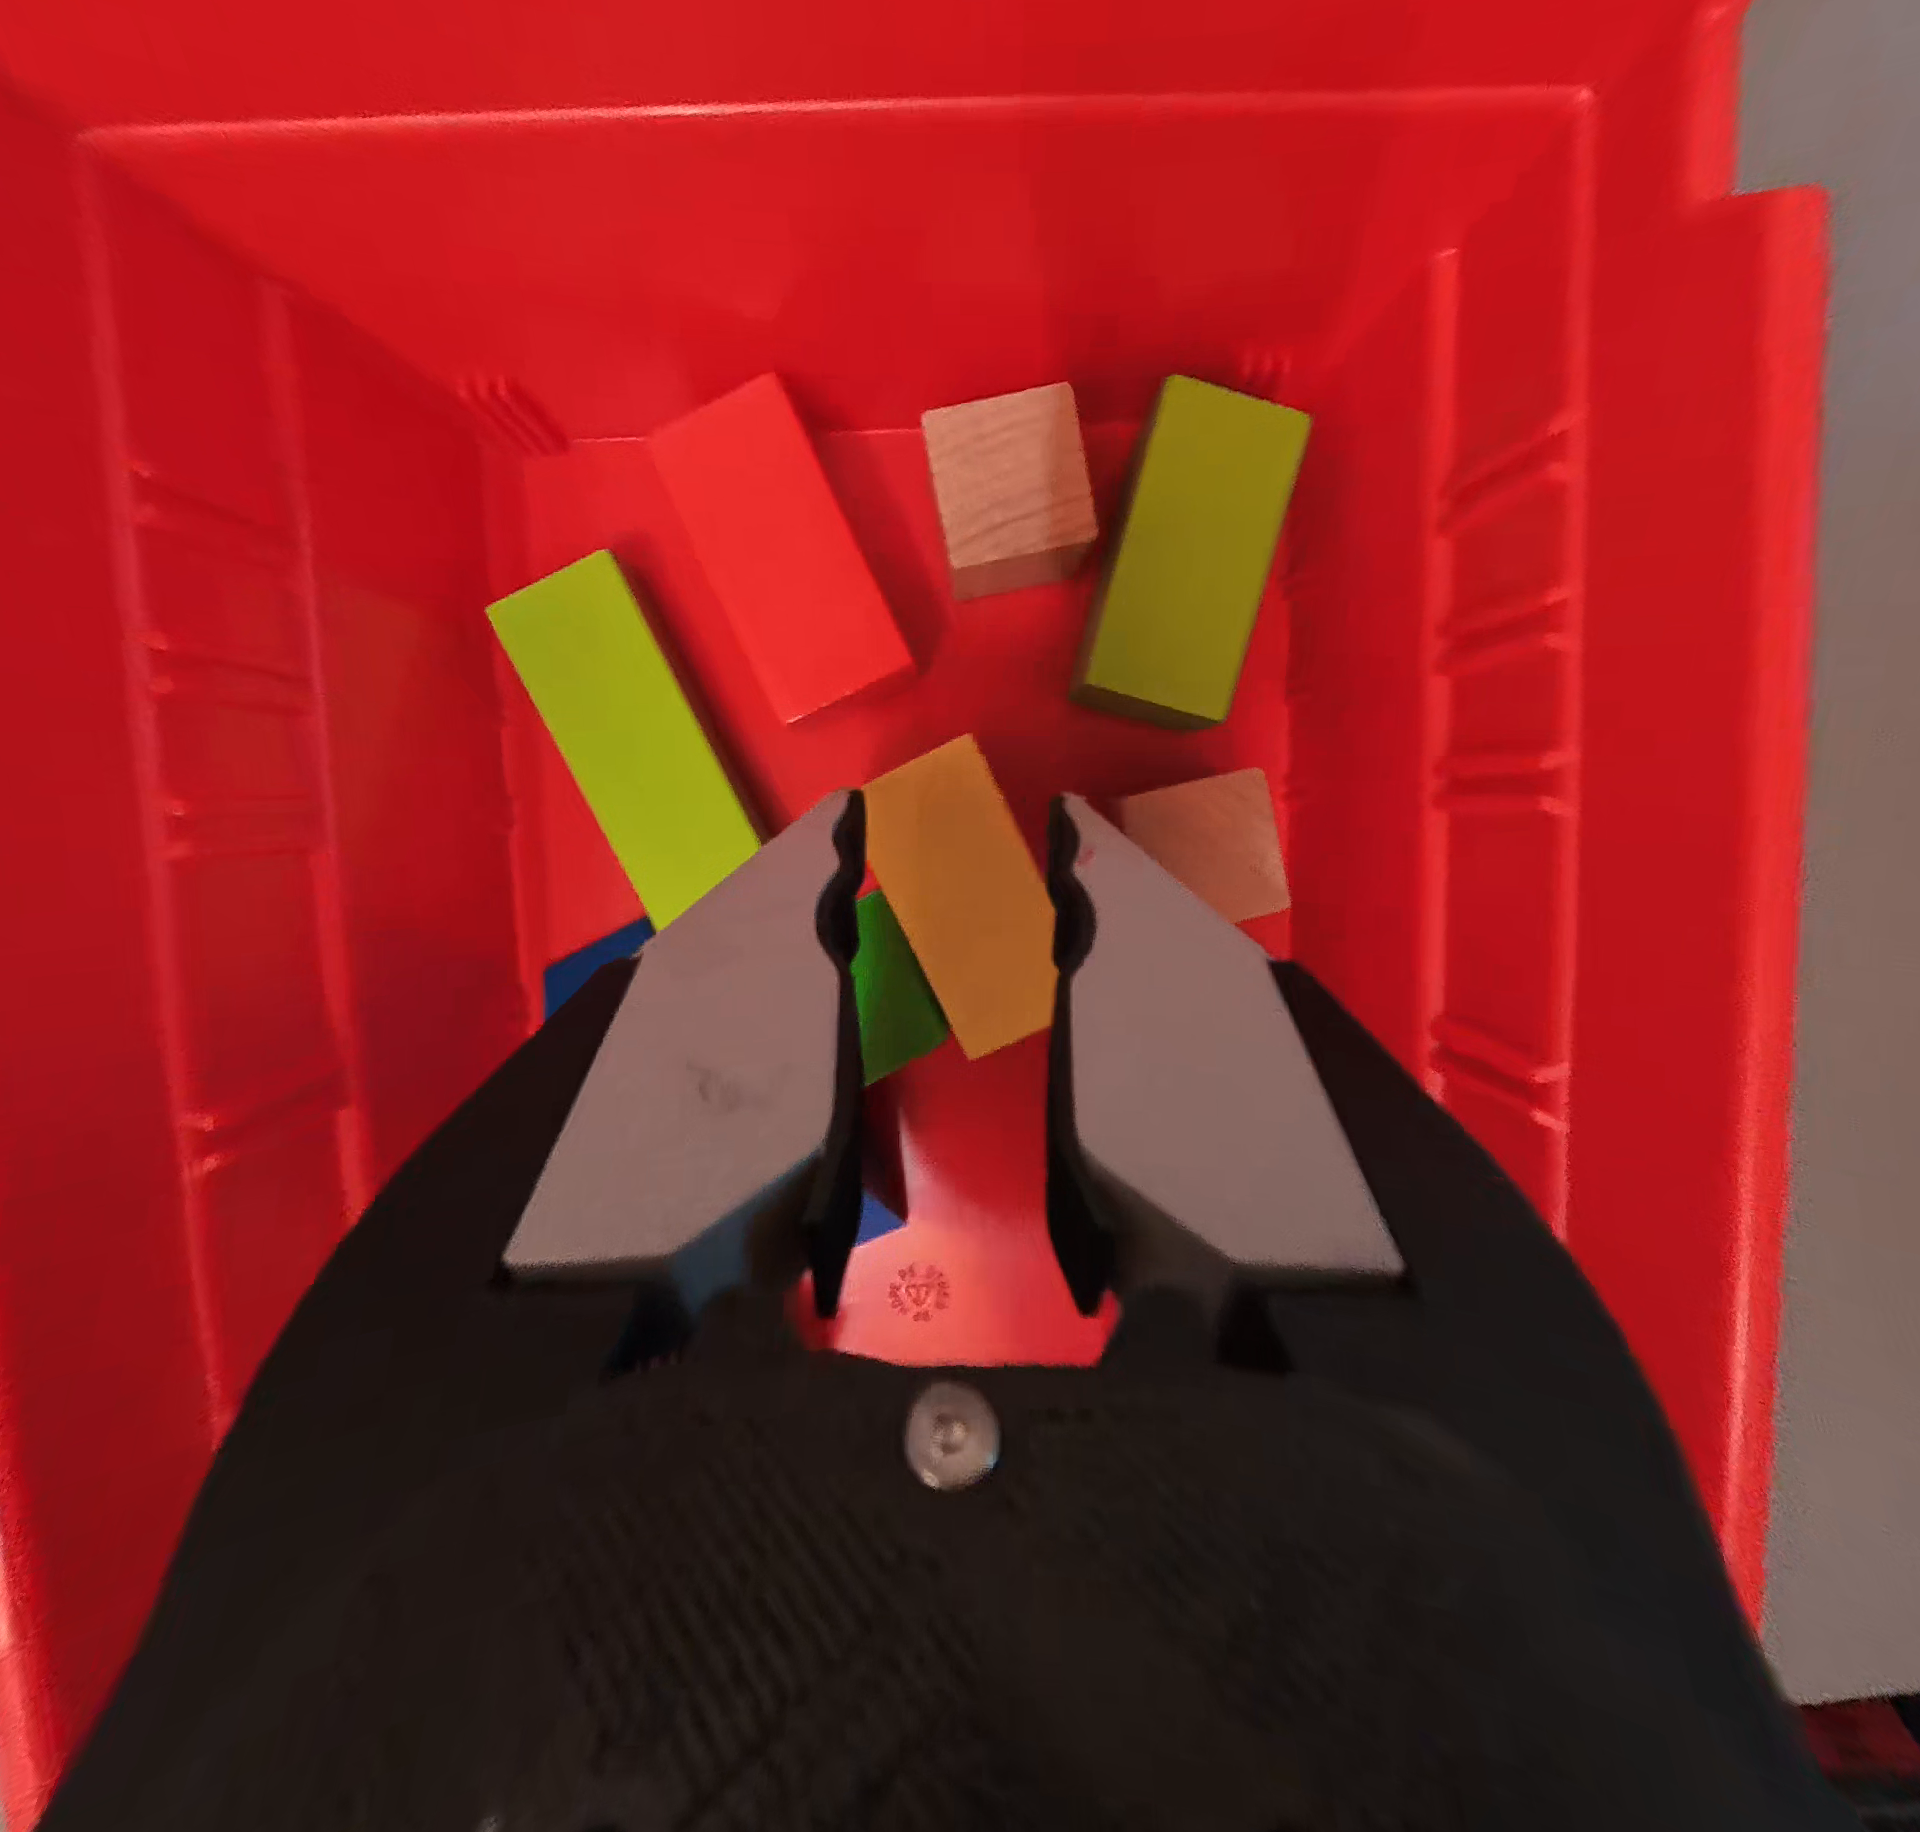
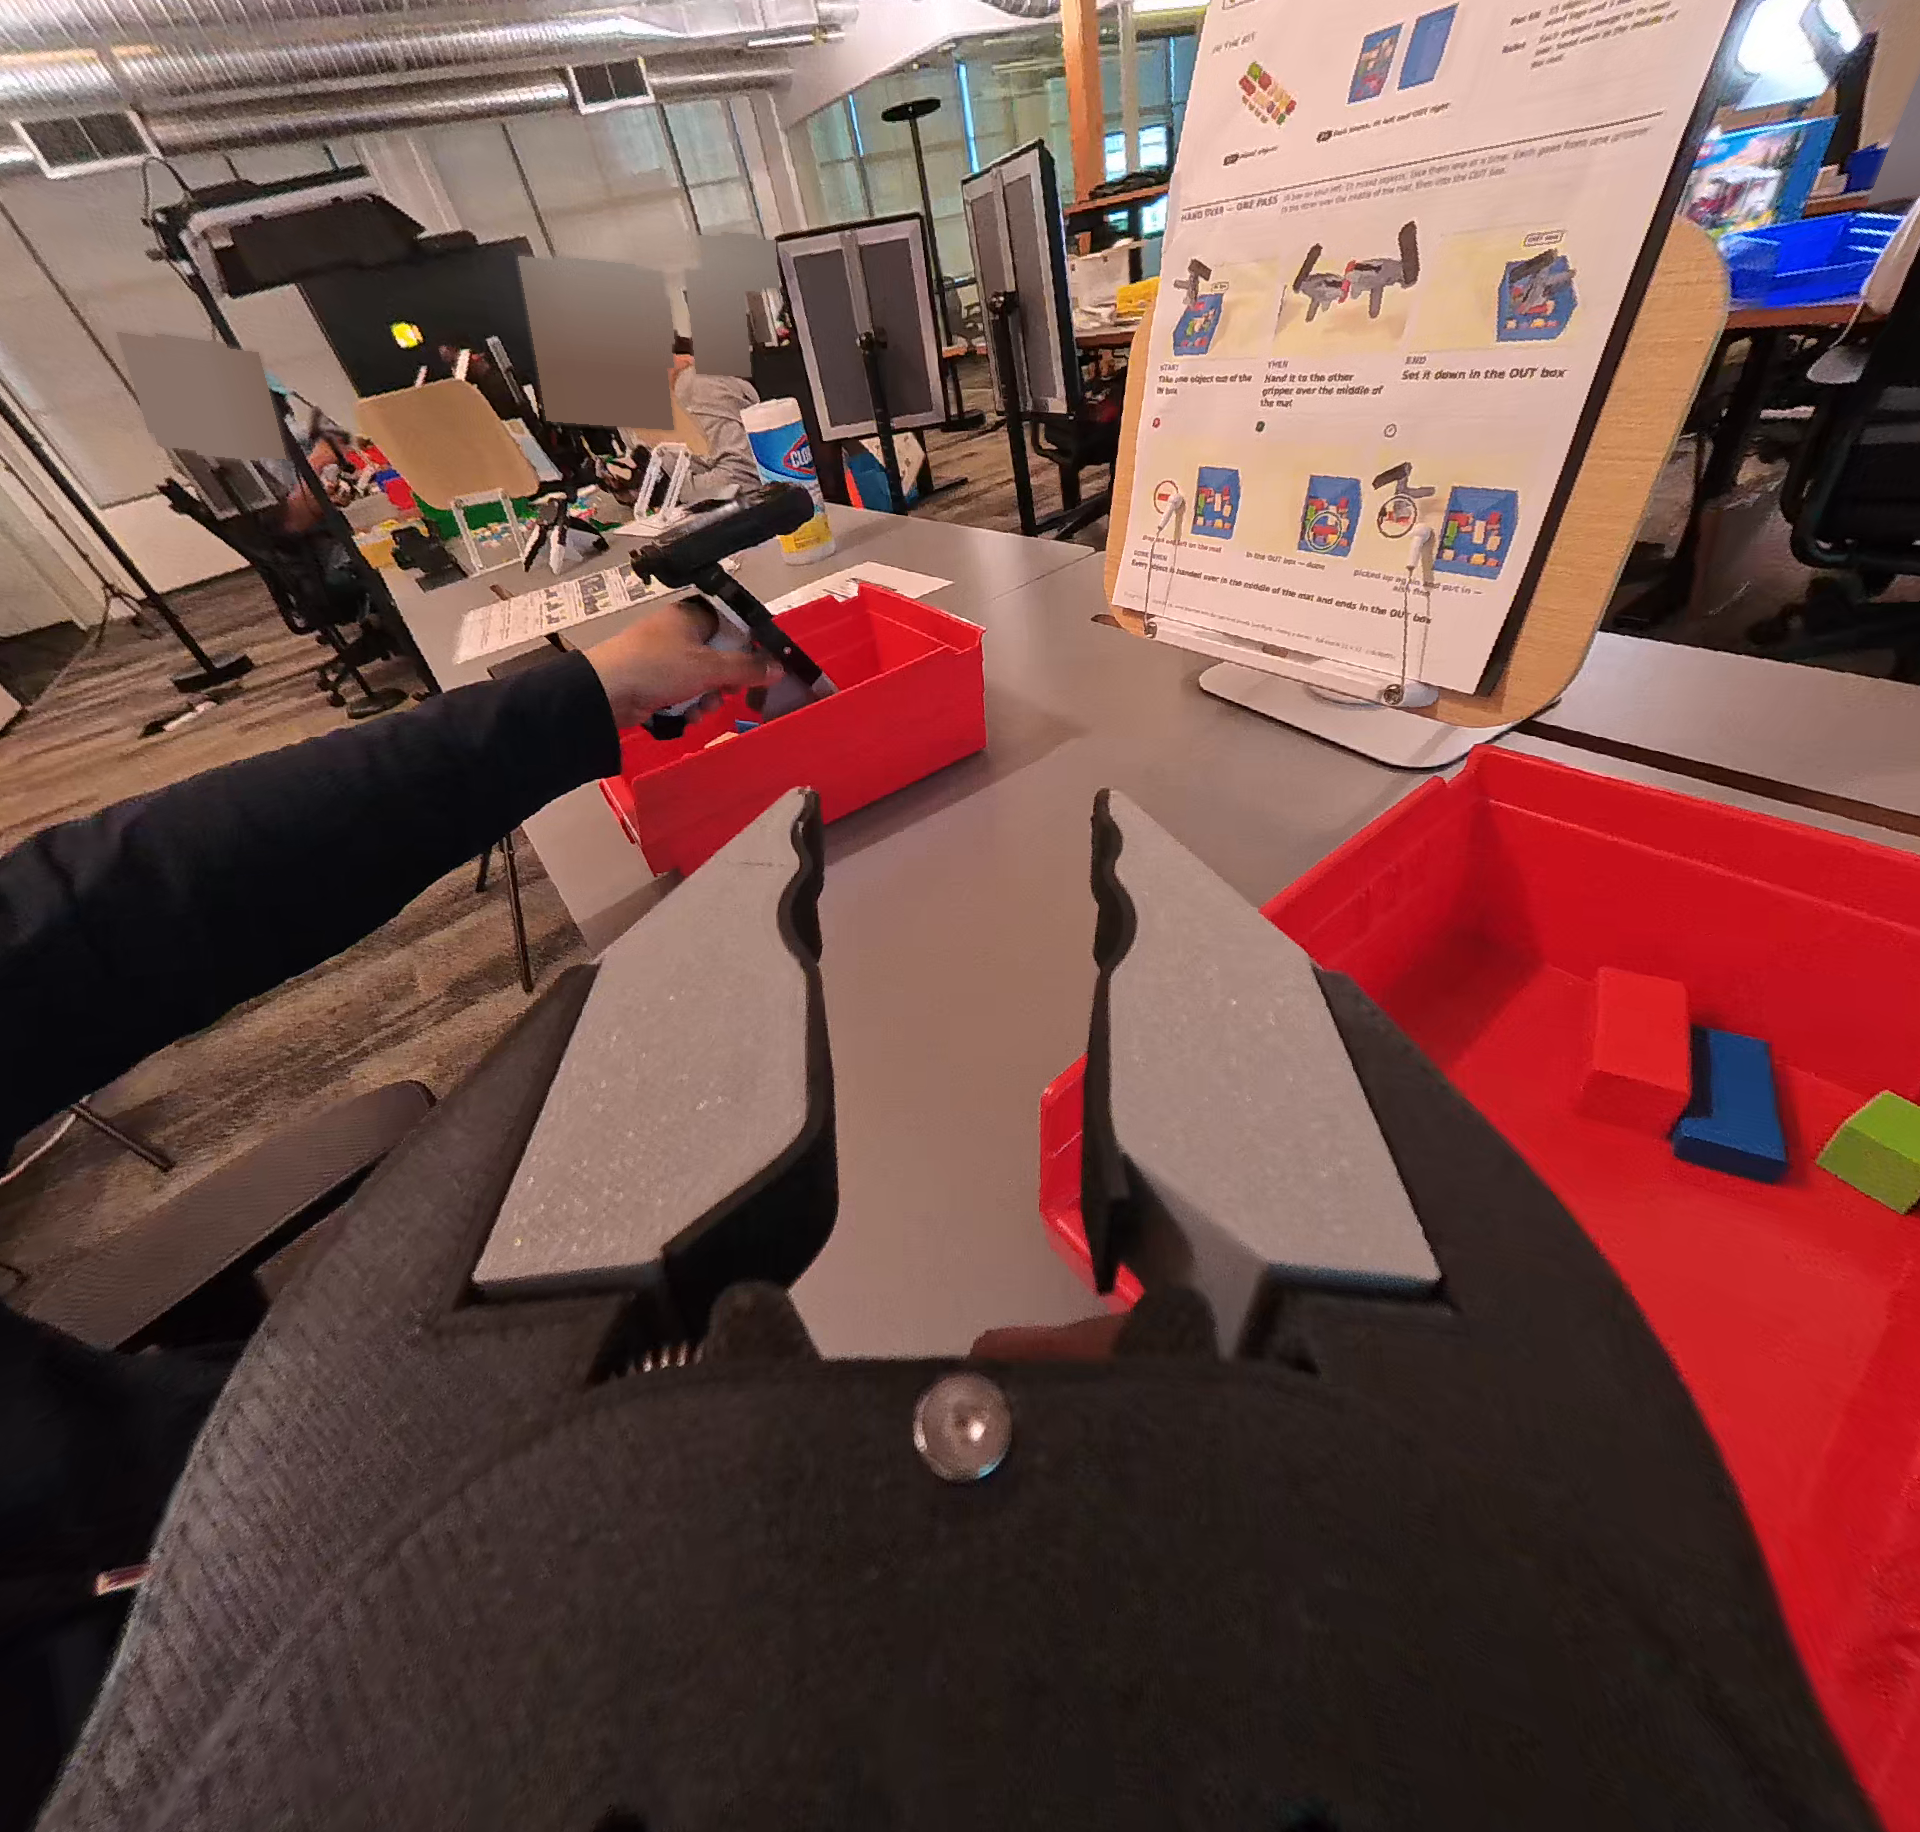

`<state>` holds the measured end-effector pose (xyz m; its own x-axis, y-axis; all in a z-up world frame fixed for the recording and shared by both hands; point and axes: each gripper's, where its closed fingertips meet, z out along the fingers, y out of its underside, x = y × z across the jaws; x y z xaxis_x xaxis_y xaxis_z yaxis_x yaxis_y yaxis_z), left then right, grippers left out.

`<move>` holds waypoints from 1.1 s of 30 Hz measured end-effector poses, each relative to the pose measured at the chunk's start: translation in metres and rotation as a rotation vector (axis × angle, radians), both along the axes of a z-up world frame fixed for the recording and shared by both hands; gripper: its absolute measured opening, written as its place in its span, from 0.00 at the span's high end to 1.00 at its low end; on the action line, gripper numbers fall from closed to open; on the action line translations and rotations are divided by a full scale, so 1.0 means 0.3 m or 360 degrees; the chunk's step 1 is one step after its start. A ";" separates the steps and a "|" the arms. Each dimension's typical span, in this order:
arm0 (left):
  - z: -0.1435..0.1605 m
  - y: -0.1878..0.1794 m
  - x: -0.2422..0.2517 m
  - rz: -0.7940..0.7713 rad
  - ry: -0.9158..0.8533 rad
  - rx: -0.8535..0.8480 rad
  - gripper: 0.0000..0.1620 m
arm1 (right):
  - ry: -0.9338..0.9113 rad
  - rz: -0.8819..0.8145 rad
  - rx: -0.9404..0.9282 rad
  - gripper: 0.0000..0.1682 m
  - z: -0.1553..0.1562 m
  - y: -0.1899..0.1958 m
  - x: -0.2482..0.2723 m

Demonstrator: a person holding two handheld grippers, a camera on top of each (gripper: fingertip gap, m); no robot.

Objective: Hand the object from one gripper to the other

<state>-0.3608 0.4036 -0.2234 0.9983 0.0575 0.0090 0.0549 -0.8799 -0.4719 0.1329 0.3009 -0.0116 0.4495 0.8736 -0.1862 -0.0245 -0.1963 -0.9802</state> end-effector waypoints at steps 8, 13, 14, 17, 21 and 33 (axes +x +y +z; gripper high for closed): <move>-0.023 0.009 0.000 0.0019 0.0103 -0.0044 0.73 | -0.0017 0.0006 0.0009 0.70 -0.002 -0.006 -0.006; -0.070 -0.015 -0.008 0.0023 0.0112 -0.0138 0.69 | -0.0020 0.0013 0.0013 0.70 -0.002 -0.009 -0.012; -0.090 -0.024 -0.003 0.0024 0.0078 -0.0174 0.70 | -0.0021 0.0012 0.0012 0.70 -0.002 -0.008 -0.013; -0.114 -0.020 0.003 0.0027 0.0008 -0.0164 0.74 | -0.0025 0.0019 0.0003 0.70 -0.007 -0.007 -0.020; -0.111 -0.016 -0.004 -0.0063 0.0092 -0.0163 0.75 | -0.0057 0.0010 0.0006 0.70 -0.018 -0.004 -0.024; 0.175 -0.029 0.040 -0.0227 0.0161 0.0587 0.78 | -0.0111 0.0097 -0.0025 0.71 -0.052 -0.020 -0.091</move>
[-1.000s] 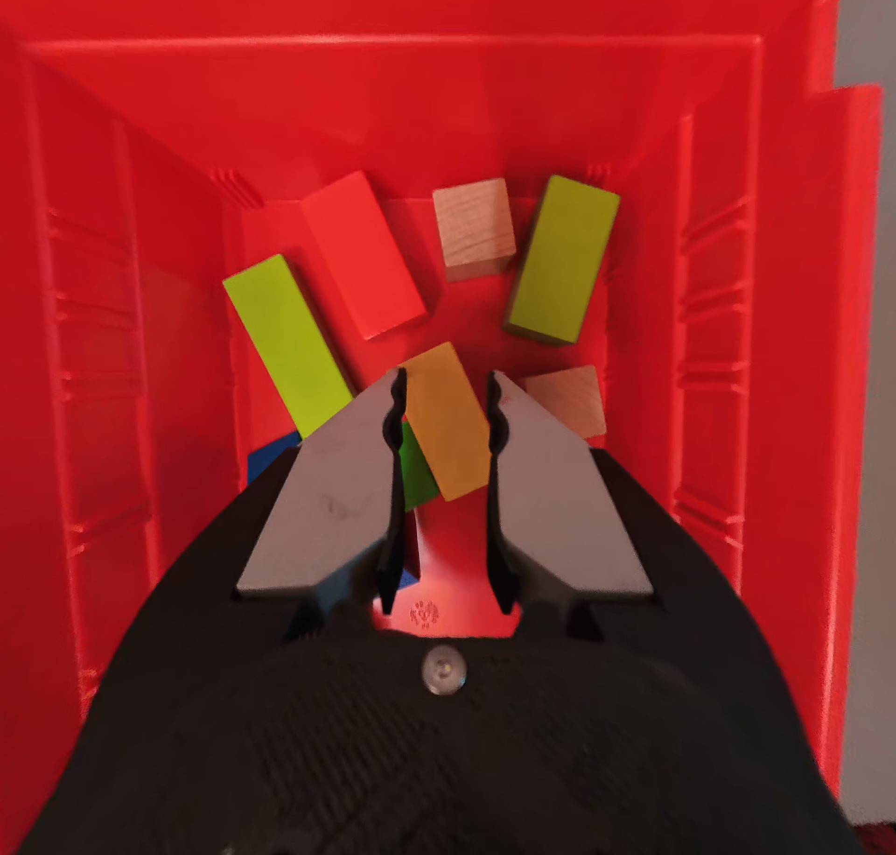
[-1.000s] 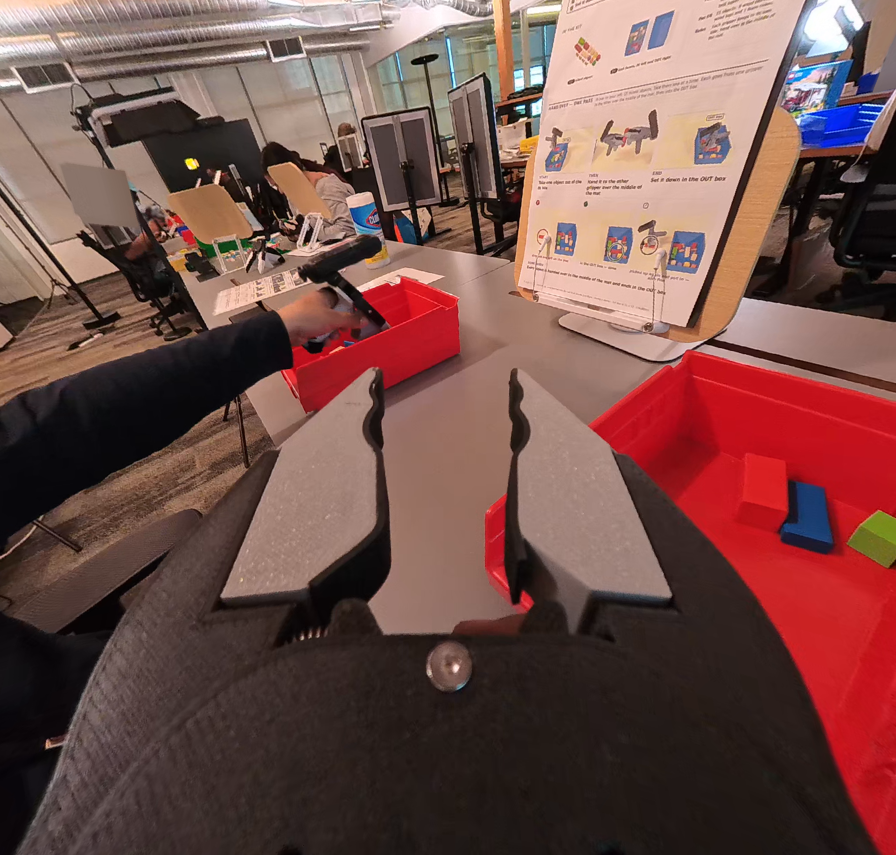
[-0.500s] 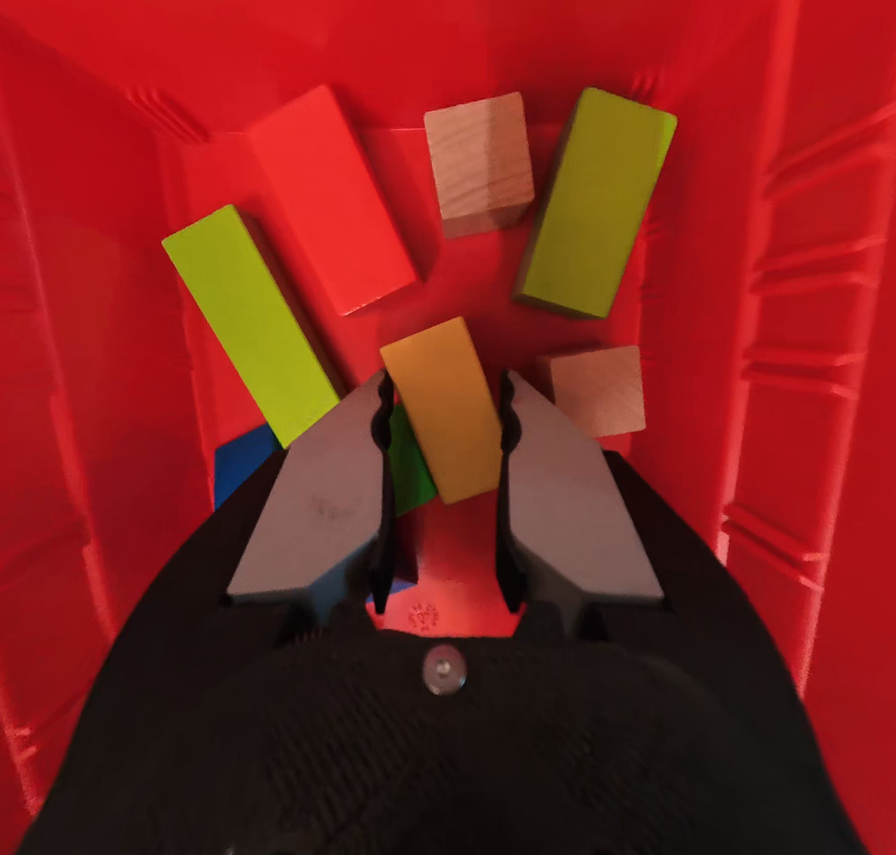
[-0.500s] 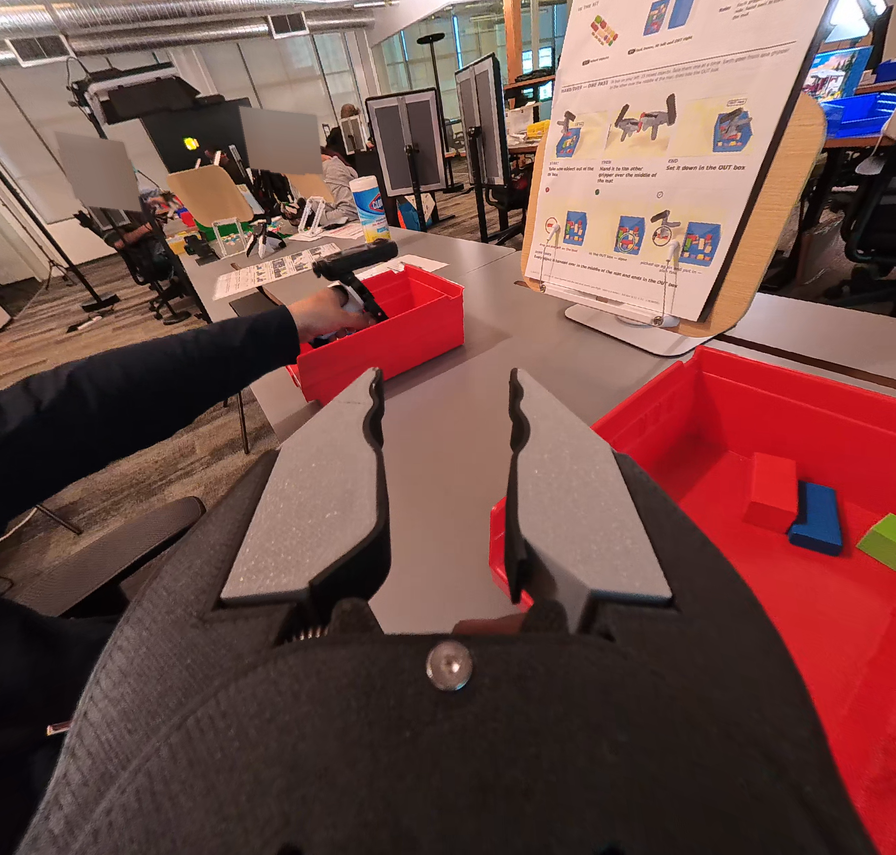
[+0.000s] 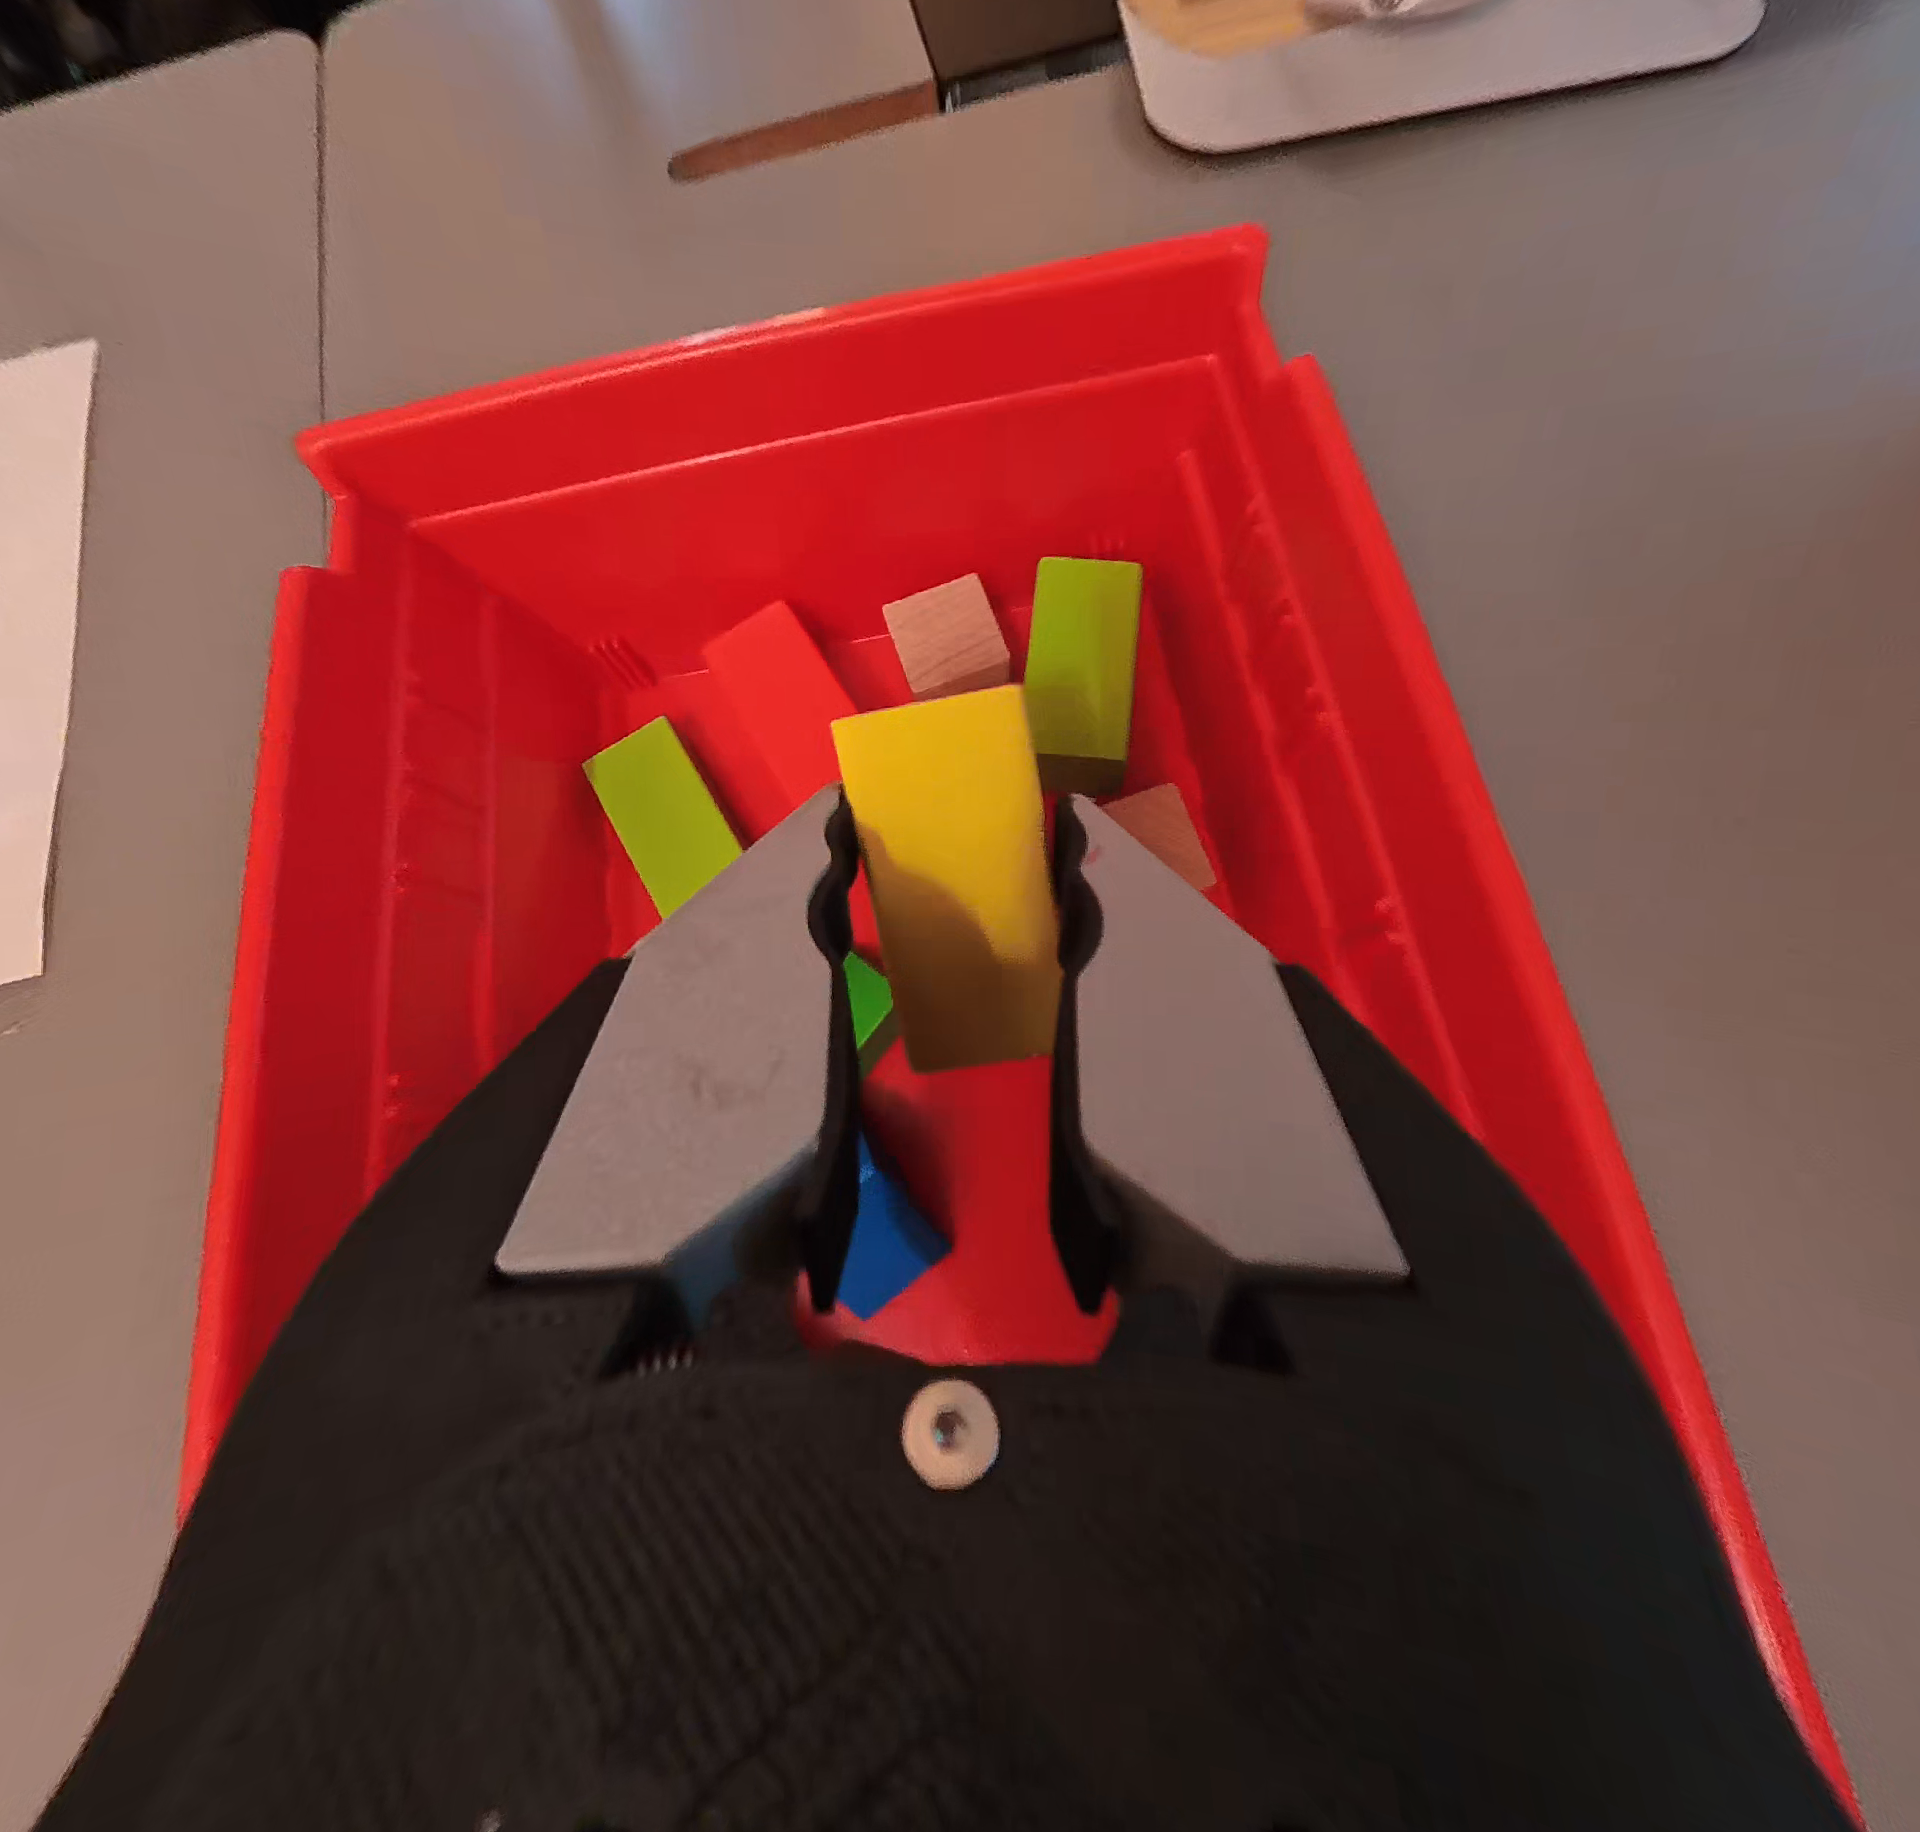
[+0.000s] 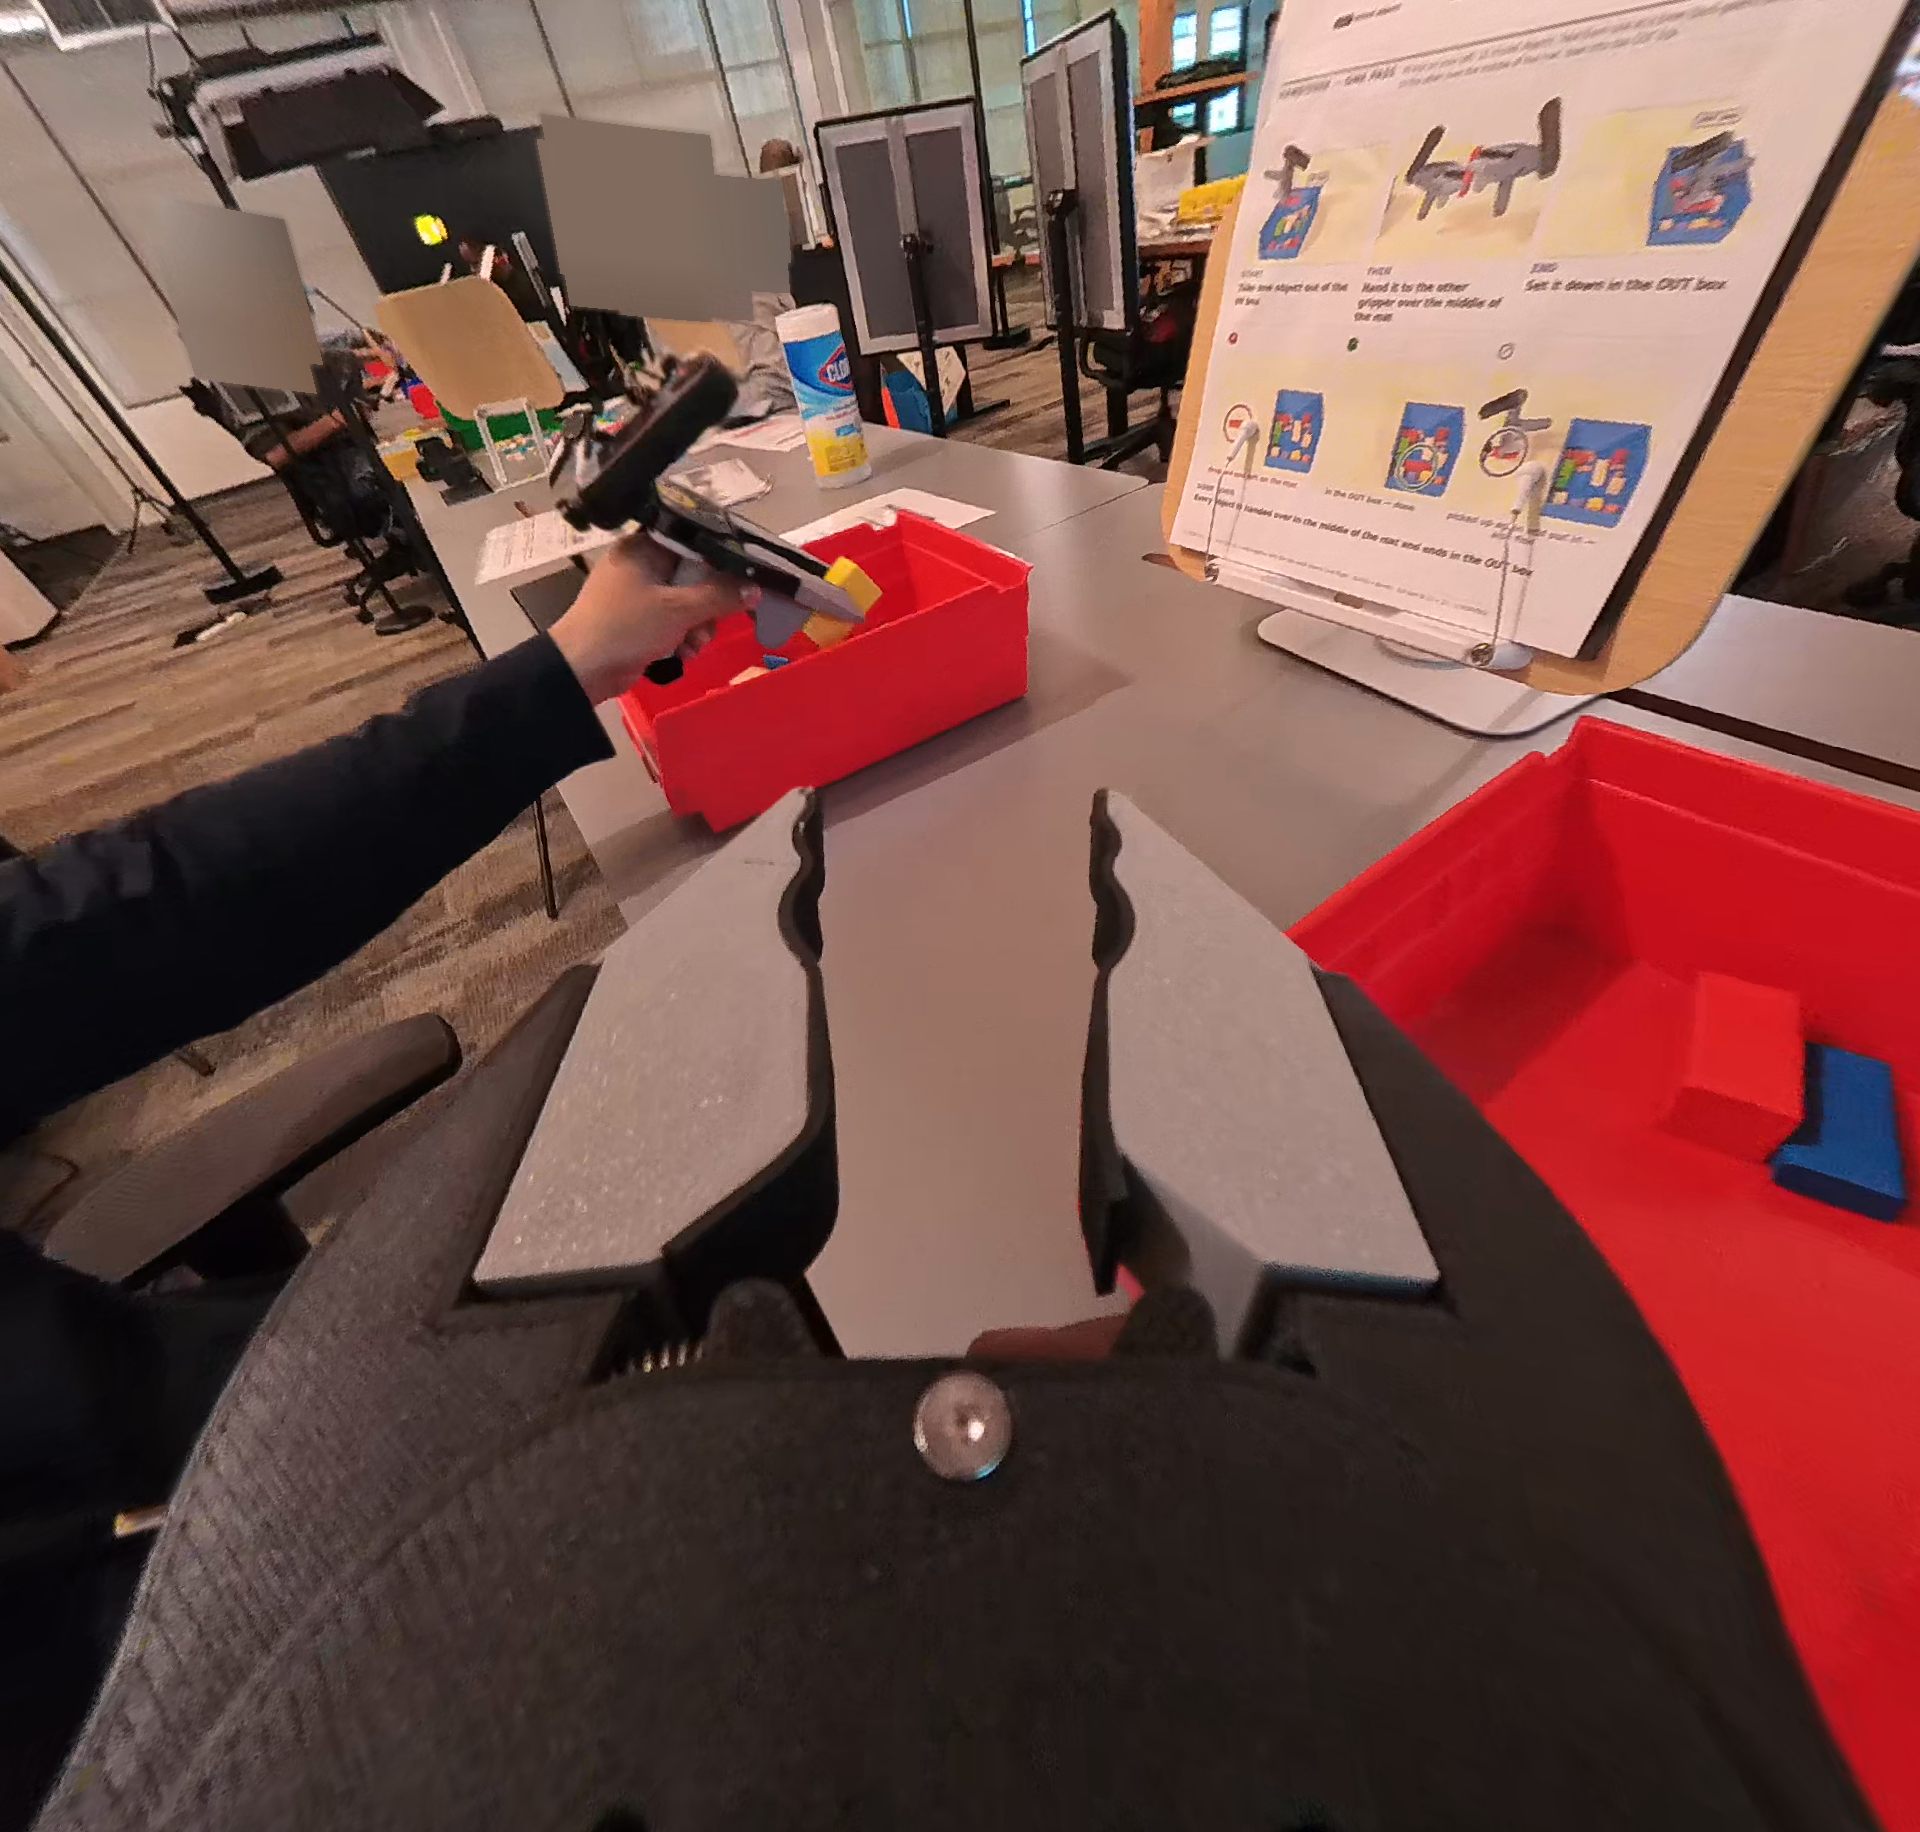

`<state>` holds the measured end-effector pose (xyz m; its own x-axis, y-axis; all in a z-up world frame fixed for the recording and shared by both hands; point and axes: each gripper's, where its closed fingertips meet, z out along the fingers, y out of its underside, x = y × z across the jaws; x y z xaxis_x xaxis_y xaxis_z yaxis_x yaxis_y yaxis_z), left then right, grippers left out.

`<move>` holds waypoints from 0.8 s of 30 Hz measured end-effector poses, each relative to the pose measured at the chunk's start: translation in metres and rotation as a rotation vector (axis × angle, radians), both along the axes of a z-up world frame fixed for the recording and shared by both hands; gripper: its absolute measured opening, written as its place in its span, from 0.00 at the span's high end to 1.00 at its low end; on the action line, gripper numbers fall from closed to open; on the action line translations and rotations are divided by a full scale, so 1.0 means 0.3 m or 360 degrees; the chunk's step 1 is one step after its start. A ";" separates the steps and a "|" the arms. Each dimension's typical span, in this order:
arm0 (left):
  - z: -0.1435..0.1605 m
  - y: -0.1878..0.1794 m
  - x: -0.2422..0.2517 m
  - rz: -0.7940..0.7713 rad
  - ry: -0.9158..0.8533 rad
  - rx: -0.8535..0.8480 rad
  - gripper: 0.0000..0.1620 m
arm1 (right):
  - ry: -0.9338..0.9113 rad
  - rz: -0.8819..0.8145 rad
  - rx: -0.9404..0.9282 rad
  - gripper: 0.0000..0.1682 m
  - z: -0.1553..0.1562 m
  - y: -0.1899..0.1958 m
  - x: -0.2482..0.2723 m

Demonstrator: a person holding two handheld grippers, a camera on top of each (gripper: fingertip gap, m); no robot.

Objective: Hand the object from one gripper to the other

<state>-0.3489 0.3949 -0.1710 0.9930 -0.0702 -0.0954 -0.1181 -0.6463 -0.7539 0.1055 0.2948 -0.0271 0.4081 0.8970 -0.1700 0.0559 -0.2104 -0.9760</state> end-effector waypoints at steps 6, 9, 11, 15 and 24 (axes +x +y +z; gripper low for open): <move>0.106 -0.114 0.050 -0.0068 -0.0207 0.0329 0.78 | -0.0116 0.0057 0.0030 0.70 -0.035 -0.030 -0.058; 0.142 -0.171 0.073 -0.0103 -0.0334 0.0453 0.78 | -0.0164 0.0073 0.0039 0.70 -0.053 -0.037 -0.084; 0.161 -0.198 0.077 -0.0116 -0.0397 0.0522 0.78 | -0.0187 0.0092 0.0038 0.70 -0.064 -0.043 -0.103; 0.184 -0.236 0.071 -0.0109 -0.0404 0.0611 0.78 | -0.0233 0.0110 0.0042 0.70 -0.088 -0.049 -0.137; 0.318 -0.342 0.410 -0.0751 -0.0953 0.0787 0.78 | -0.0217 0.0172 0.0103 0.72 -0.106 -0.071 -0.257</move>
